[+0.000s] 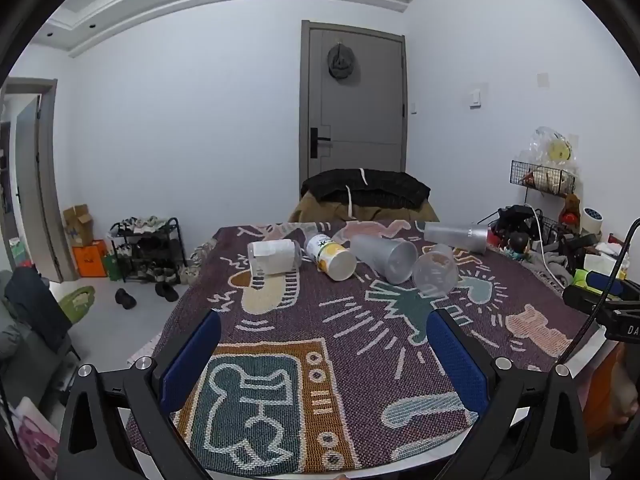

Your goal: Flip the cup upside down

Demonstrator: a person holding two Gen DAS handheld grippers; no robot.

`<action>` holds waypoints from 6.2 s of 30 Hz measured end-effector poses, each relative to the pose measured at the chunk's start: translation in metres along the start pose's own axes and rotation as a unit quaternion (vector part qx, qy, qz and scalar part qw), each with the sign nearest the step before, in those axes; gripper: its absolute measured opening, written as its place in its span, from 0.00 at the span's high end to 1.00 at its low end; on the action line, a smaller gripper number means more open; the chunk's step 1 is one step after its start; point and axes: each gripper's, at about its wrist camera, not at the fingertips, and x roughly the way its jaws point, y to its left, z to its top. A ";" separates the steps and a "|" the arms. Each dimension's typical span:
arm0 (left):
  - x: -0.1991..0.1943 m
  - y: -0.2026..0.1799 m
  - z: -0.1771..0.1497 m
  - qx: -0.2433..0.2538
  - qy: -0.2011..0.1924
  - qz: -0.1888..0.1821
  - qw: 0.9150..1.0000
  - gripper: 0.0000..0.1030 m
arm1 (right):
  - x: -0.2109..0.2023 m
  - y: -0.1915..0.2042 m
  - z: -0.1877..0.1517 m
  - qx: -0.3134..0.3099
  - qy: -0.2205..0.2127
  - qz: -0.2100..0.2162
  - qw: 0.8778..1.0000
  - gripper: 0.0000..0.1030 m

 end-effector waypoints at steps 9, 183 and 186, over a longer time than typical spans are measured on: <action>-0.004 0.004 0.002 -0.001 -0.005 0.005 1.000 0.00 | -0.001 -0.003 -0.001 -0.007 -0.002 0.001 1.000 0.00; 0.432 -0.106 0.093 -0.082 0.448 -0.058 0.888 0.29 | 0.145 -0.192 -0.027 0.360 0.075 -0.054 0.928 0.00; 0.414 -0.102 0.100 -0.078 0.434 -0.064 0.895 0.29 | 0.141 -0.183 -0.023 0.351 0.072 -0.045 0.933 0.00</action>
